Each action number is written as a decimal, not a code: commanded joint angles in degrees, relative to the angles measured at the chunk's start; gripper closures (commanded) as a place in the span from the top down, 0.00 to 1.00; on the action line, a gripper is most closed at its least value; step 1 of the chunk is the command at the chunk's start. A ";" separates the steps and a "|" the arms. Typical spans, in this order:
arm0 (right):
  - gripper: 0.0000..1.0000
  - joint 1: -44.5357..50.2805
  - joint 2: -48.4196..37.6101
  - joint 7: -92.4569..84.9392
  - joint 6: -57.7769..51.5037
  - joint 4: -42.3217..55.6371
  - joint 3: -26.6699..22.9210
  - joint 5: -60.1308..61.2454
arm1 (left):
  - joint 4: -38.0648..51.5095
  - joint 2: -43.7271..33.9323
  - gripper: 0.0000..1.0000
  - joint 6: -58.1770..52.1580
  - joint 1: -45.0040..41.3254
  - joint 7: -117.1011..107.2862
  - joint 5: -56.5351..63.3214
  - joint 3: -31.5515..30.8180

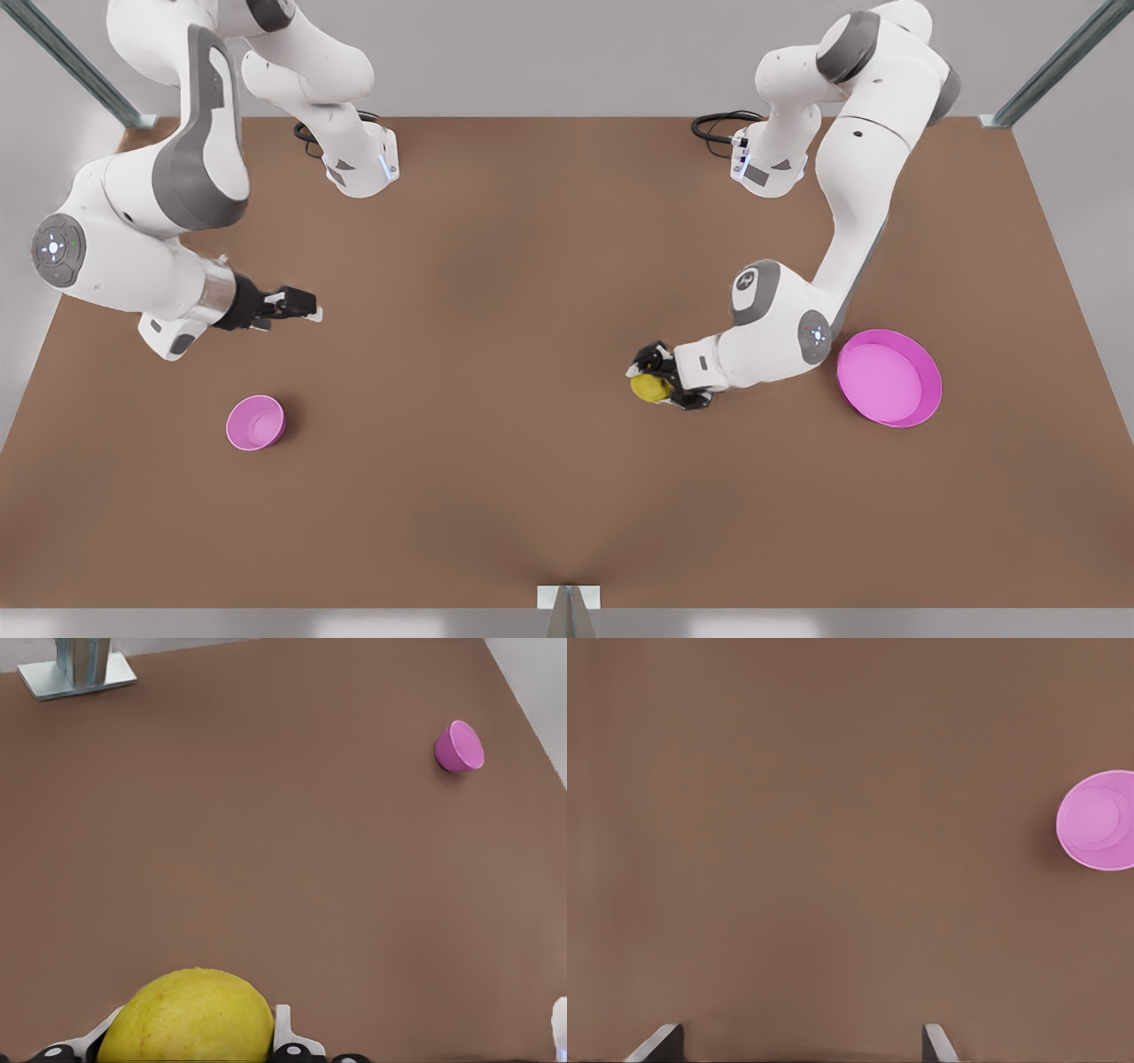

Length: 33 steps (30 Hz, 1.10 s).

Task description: Use the left arm to pick up the apple from the plate, transfer it to the gripper of the right arm, and then use the right arm to place it into the bowl

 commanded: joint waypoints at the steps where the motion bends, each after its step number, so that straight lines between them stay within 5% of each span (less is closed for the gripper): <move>1: 1.00 -2.21 4.58 -0.04 3.52 0.05 -0.04 21.27 | 2.65 2.95 0.73 8.66 -4.12 39.06 -17.35 -0.70; 7: 1.00 -1.50 16.09 -18.22 11.35 -0.12 1.28 45.00 | 14.96 14.99 0.59 11.22 -9.40 87.74 -42.22 -6.93; 10: 1.00 -1.33 18.99 -20.96 19.35 0.23 7.25 45.53 | 15.05 18.69 0.59 10.95 -9.31 108.50 -52.51 -9.93; 16: 1.00 -1.85 20.67 -30.27 19.88 -3.02 9.28 48.61 | 19.53 21.94 0.59 11.13 -9.57 114.57 -52.43 -9.58; 20: 1.00 -3.00 14.86 -30.36 29.81 -11.99 13.85 51.50 | 21.11 22.47 0.59 11.30 -10.10 114.83 -52.43 -9.49; 33: 1.00 -1.24 16.01 -34.14 37.71 -11.73 17.45 58.80 | 22.26 24.40 0.59 13.59 -12.03 114.92 -52.43 -8.70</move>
